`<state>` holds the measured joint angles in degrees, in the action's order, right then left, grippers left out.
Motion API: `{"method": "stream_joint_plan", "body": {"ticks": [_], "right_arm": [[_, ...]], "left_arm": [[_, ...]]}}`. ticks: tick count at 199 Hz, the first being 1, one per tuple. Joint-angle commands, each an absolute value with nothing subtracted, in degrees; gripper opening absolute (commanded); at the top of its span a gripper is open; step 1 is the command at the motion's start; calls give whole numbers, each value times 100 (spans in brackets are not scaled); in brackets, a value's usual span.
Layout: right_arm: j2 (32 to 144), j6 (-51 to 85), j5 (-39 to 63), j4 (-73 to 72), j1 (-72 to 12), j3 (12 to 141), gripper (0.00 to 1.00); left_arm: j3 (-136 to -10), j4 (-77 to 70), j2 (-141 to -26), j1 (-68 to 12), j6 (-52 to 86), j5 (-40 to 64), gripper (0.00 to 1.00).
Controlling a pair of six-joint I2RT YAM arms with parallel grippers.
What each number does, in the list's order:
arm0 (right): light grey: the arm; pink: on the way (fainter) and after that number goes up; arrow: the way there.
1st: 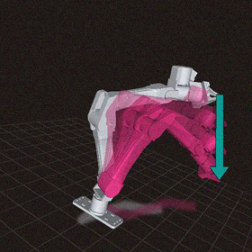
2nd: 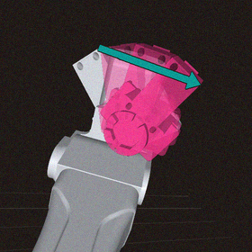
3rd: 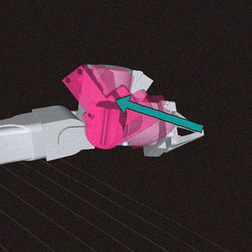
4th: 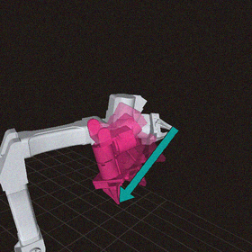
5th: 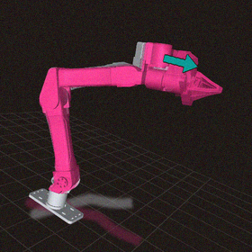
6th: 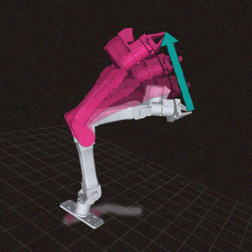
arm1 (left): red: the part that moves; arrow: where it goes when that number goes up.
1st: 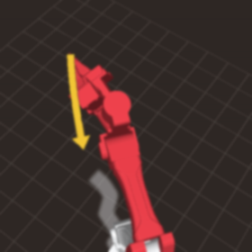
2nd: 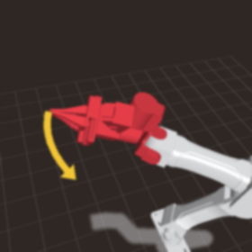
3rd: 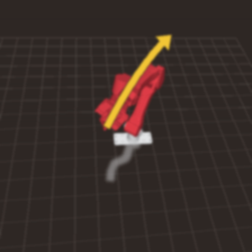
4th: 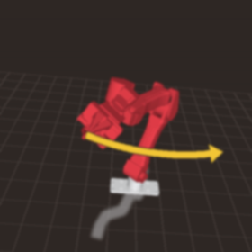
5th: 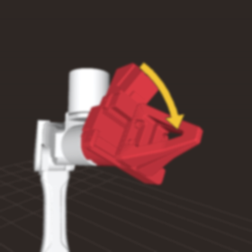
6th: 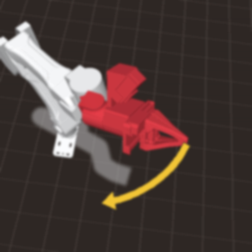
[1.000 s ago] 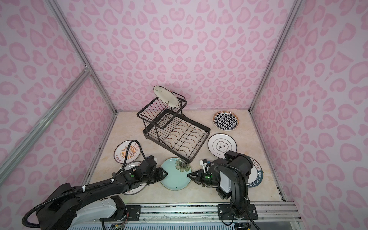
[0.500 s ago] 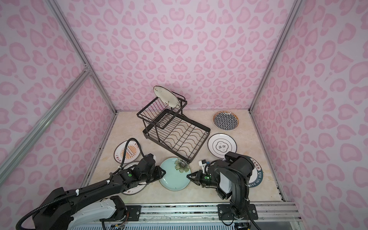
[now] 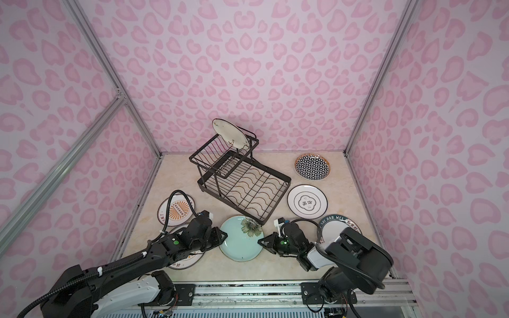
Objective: Load plates into a dish rack
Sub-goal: Pick up the plate from the bottom-center of the table.
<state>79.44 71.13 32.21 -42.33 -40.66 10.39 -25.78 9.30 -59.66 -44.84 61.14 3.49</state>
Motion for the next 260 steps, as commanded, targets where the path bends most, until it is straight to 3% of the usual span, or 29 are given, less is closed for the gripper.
{"method": "stream_joint_plan", "body": {"ticks": [1,29,118,198,240,260], "right_arm": [[7191,5937,3405,-3136,-4142,1442,0],[6732,5717,3357,-2244,-4148,1789,0],[6264,6176,3338,-2063,-4141,2344,0],[5881,6360,3493,-1923,-3293,2456,0],[5742,6326,3748,-1941,-2816,2533,0],[5760,6398,3762,-2074,-2713,2520,0]], "left_arm": [[-2667,1315,-5825,-4509,5792,895,3],[-2729,1542,-5415,-4507,5826,1111,4],[-3290,2279,-4581,-4508,5757,1117,3],[-4205,1755,-5845,-4350,5461,730,3],[-4432,963,-6675,-4092,5440,1184,3],[-4540,700,-6911,-4010,5423,1389,9]]}}
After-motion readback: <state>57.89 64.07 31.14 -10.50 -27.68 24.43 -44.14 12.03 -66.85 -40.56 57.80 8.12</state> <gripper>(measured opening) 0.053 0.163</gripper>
